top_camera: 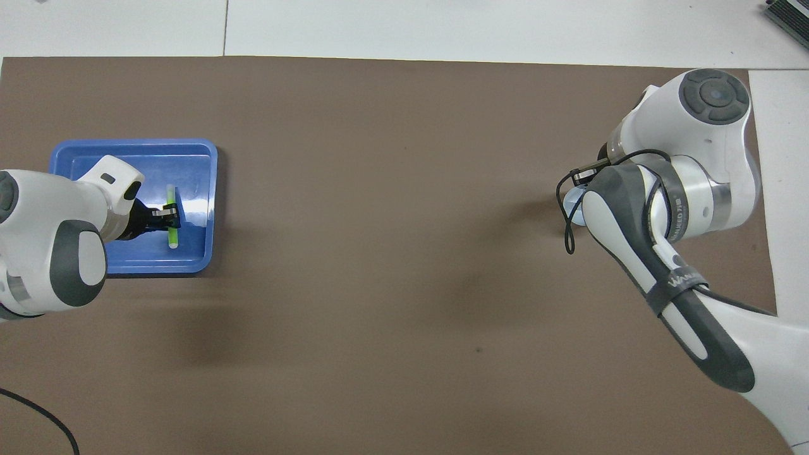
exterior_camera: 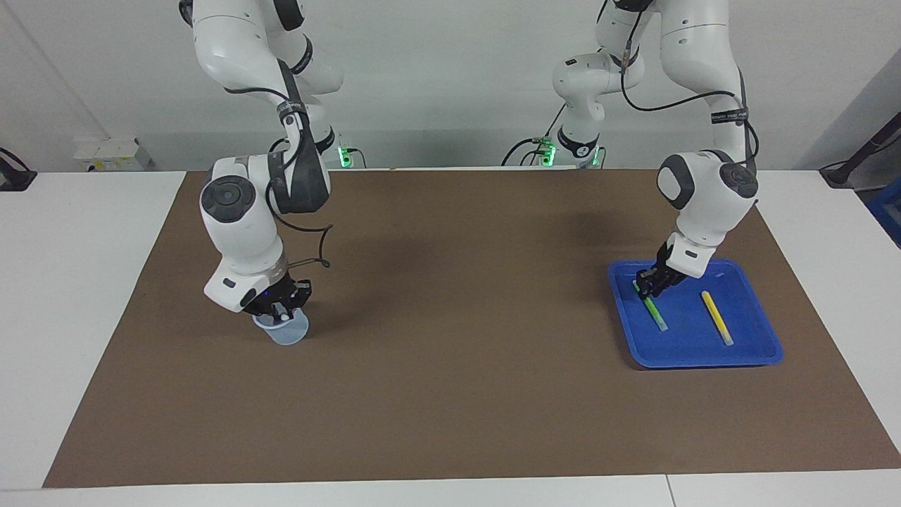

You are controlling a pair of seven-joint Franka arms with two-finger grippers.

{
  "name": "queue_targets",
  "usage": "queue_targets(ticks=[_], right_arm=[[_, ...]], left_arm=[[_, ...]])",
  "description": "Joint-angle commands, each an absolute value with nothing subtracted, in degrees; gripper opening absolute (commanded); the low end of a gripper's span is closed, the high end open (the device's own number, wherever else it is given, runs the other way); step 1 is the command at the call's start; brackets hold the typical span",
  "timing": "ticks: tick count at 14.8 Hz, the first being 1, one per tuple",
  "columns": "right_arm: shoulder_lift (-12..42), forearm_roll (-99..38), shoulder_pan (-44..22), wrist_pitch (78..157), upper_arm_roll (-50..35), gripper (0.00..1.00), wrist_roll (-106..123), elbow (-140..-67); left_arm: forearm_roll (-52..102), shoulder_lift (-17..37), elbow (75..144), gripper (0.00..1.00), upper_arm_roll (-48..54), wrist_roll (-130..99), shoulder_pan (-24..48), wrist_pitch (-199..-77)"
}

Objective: Right arm passes pens to left for tray arrangement
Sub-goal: 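Lower the green pen into the blue tray and open the left gripper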

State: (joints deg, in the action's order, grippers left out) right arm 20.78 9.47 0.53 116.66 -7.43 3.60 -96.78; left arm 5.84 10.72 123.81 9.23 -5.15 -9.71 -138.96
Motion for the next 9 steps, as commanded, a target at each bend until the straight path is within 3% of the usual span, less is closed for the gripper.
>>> queue_targets(ticks=[1, 6, 9], right_arm=[[21.1, 11.4, 1.4, 117.6, -8.0, 0.32, 3.7, -96.3], [21.2, 11.4, 1.6, 117.9, -8.0, 0.32, 4.7, -96.4], [21.3, 11.5, 1.6, 118.7, -7.9, 0.32, 5.3, -96.4]], left_arm=[[4.9, 9.8, 124.2, 1.00, 9.1, -4.9, -9.7, -139.0], [5.5, 12.1, 111.5, 1.00, 9.2, -7.1, -9.5, -124.6], [7.6, 11.9, 110.2, 1.00, 9.6, -15.3, -7.6, -122.5]])
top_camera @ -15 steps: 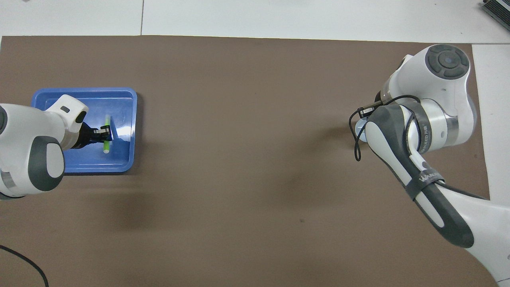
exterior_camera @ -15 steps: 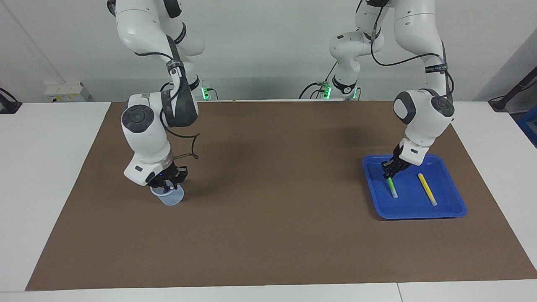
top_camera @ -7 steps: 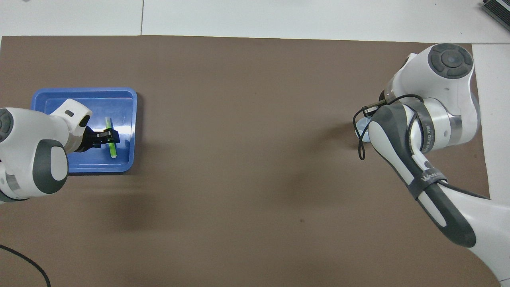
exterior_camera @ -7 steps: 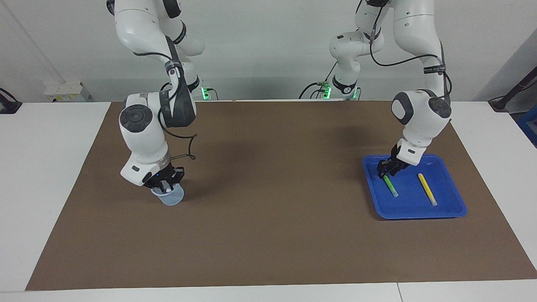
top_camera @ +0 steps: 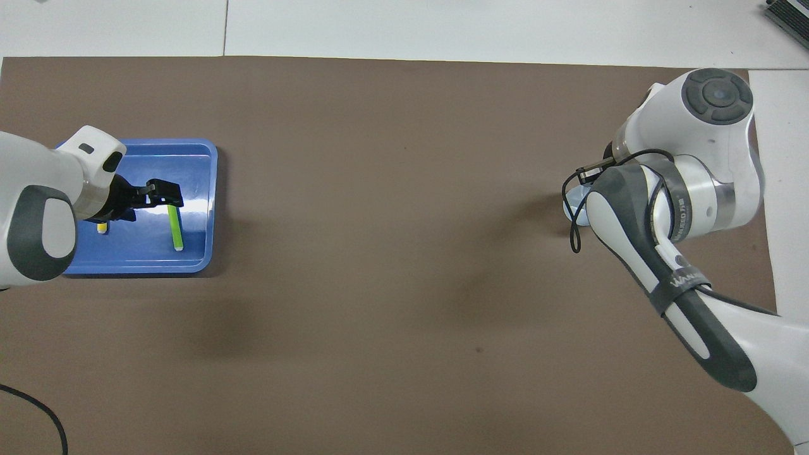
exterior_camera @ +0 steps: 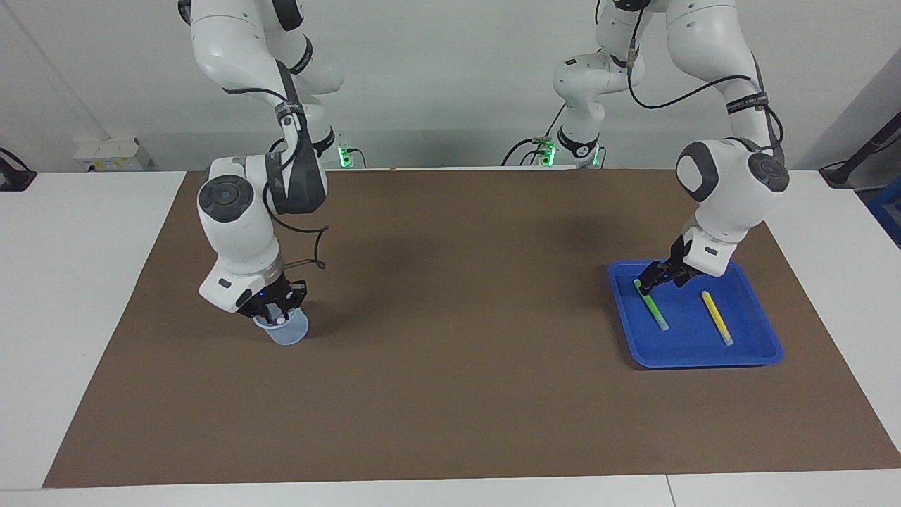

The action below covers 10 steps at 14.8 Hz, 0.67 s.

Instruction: Right arm passes pens to left for tray arrangement

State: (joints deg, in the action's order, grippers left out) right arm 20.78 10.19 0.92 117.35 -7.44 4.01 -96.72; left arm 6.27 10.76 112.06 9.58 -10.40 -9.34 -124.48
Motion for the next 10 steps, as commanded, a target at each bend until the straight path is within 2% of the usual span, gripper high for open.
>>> queue_targets(ticks=[1, 6, 8, 10], right_arm=[[21.3, 11.5, 1.6, 118.9, -8.0, 0.32, 5.8, -96.4], [21.6, 11.4, 1.7, 120.8, -8.0, 0.32, 6.2, -96.5], [21.6, 11.3, 1.7, 120.9, -8.0, 0.38, 6.0, -96.4], [21.6, 11.3, 1.7, 121.7, -8.0, 0.40, 6.0, -96.5]], left_arm=[[9.2, 11.6, 110.1, 1.00, 9.6, -18.0, -6.5, -122.1], [14.5, 11.0, 107.8, 1.00, 10.2, -30.9, -4.8, -118.5], [17.3, 10.4, 107.9, 1.00, 10.2, -35.9, -3.6, -116.7], [18.8, 9.8, 107.9, 1.00, 10.2, -42.8, -1.5, -115.4]])
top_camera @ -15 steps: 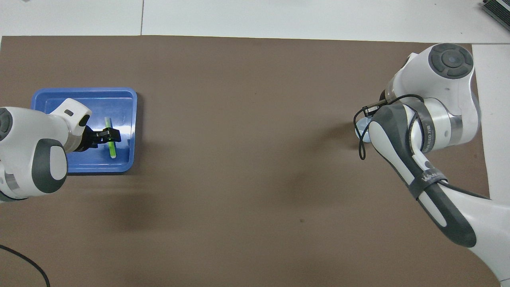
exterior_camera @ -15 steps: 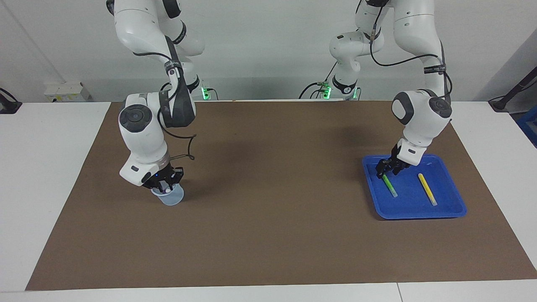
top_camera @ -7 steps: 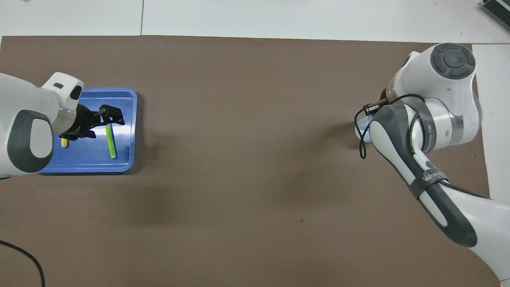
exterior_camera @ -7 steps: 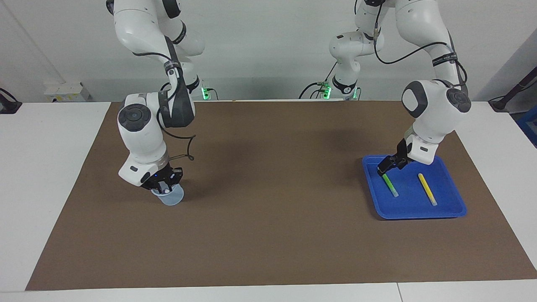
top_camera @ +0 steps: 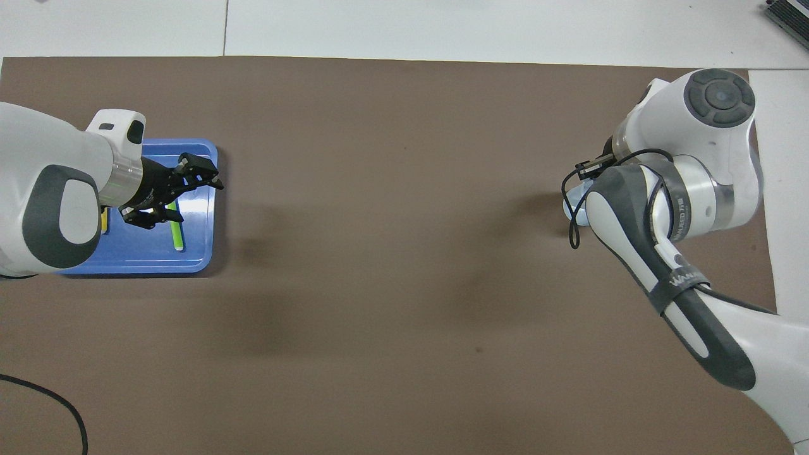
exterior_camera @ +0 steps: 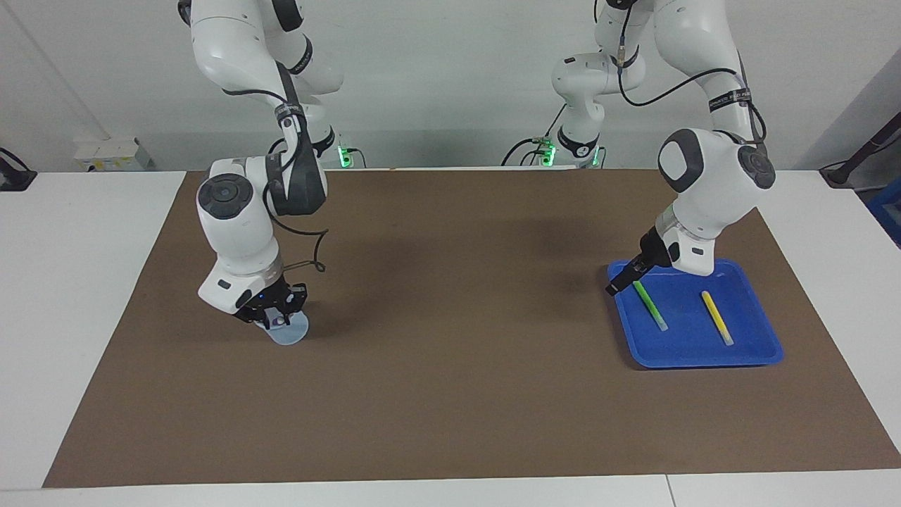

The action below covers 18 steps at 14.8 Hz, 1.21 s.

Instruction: Right arm passes pens to left for tray arrangement

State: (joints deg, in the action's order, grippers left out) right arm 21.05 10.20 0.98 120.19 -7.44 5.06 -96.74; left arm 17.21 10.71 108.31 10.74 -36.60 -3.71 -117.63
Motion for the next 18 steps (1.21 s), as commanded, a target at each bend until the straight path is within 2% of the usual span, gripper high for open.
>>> queue_targets(ticks=[1, 4, 8, 14, 18], right_arm=[[21.6, 11.3, 1.7, 122.1, -8.0, 0.42, 5.9, -96.5], [21.6, 11.2, 1.6, 122.0, -8.0, 0.41, 5.8, -96.6], [21.6, 11.0, 1.7, 121.7, -8.0, 0.29, 5.8, -96.9], [21.6, 11.2, 1.8, 121.2, -8.0, 0.21, 6.2, -96.7], [21.6, 11.2, 1.9, 121.0, -8.0, 0.08, 7.5, -96.6]], left_arm=[[18.9, 9.7, 108.0, 1.00, 10.2, -45.9, 0.0, -115.4], [18.9, 9.6, 108.1, 1.00, 10.2, -52.5, 1.8, -115.4], [18.9, 8.8, 108.5, 1.00, 10.4, -54.5, 3.0, -114.4], [18.9, 8.4, 109.1, 1.00, 10.5, -54.4, 3.5, -114.4], [18.9, 8.5, 109.1, 1.00, 10.4, -54.5, 4.2, -115.8]])
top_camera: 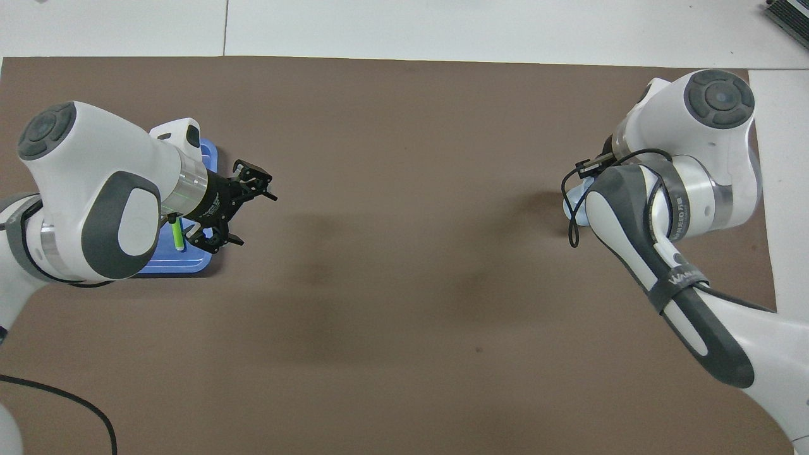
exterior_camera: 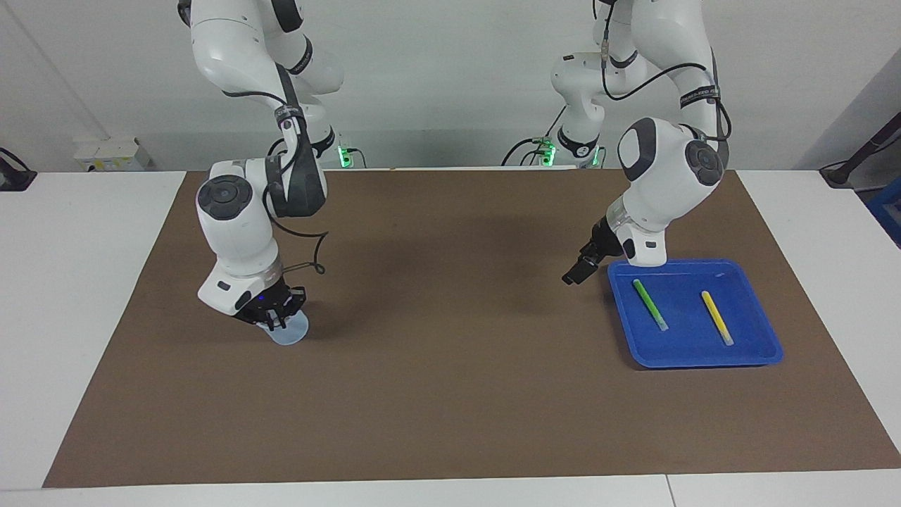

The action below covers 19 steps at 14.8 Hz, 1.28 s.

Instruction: Right arm passes pens to left for tray arrangement

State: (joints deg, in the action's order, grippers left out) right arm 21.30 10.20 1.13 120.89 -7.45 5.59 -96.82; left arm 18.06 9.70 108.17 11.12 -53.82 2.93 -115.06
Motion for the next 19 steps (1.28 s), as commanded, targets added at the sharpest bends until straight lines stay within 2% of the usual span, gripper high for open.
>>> queue_targets(ticks=[1, 8, 13, 19], right_arm=[[21.6, 11.2, 2.1, 120.9, -8.0, 0.07, 7.7, -96.4], [18.9, 10.5, 2.5, 116.0, -8.1, 0.00, 8.0, -94.2], [13.2, 7.2, 3.2, 113.4, -7.9, 0.00, 7.9, -93.5], [12.7, -2.8, 4.1, 103.4, -7.9, 0.00, 3.9, -84.5]], left_arm=[[18.9, 8.7, 108.6, 1.00, 10.4, -54.7, 4.5, -115.8], [20.8, 8.5, 109.5, 1.00, 10.5, -57.2, 6.2, -117.5], [20.9, 8.7, 110.2, 1.00, 10.5, -65.2, 8.4, -121.5], [21.3, 8.5, 111.7, 1.00, 10.5, -76.2, 15.3, -125.3]])
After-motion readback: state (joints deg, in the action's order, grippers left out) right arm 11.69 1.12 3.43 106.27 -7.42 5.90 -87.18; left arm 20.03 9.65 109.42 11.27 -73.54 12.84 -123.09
